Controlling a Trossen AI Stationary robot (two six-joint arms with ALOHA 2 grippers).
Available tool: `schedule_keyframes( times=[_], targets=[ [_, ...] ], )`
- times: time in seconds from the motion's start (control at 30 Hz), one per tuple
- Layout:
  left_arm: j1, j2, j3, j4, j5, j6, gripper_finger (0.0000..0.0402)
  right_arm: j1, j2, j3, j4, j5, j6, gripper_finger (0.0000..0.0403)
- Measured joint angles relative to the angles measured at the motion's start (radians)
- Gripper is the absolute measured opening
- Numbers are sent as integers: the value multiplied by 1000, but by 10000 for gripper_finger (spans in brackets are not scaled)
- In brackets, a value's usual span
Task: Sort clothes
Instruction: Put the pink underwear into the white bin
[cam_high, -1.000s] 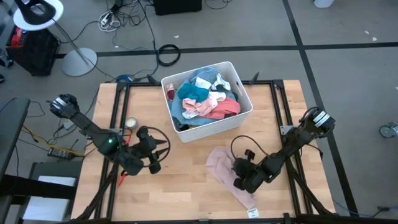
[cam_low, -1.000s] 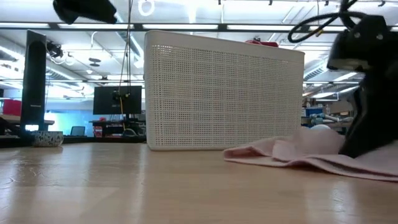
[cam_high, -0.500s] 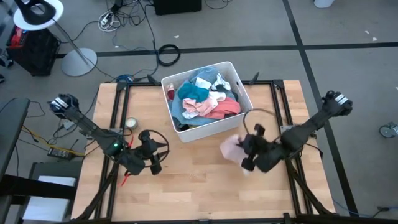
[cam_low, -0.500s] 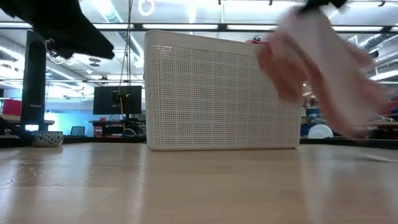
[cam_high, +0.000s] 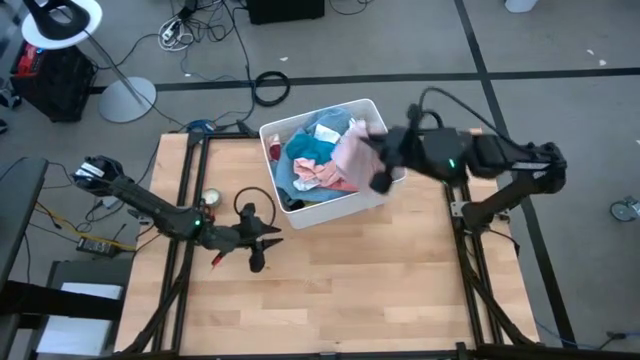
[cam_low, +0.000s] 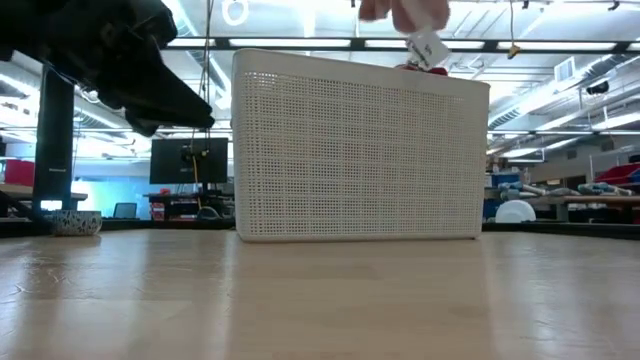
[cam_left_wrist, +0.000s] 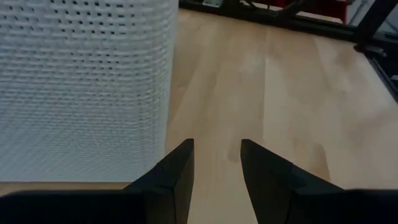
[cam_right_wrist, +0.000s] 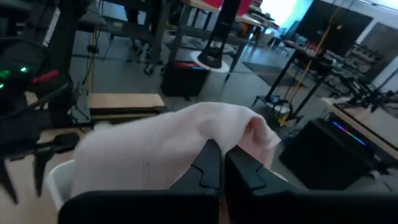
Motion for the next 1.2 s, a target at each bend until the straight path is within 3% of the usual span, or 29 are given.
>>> schedule_keyframes(
  times=[0.2,0.43,0.6,0.87,1.03,1.2],
  targets=[
    [57,0,-1,6,59,27,136,-222,90,33,62,-262,-54,0],
    [62,0,-1,7,67,33,136,-381,257,33,-84,-405,22,10],
    [62,0,-1,-11,67,31,136,-443,405,33,-231,-512,94,23],
    [62,0,-1,-18,67,28,136,-502,615,42,-261,-725,226,57],
    [62,0,-1,-11,67,28,136,-527,668,45,-245,-765,279,113],
    [62,0,-1,-6,67,25,136,-534,621,35,-250,-762,280,152]
  ],
)
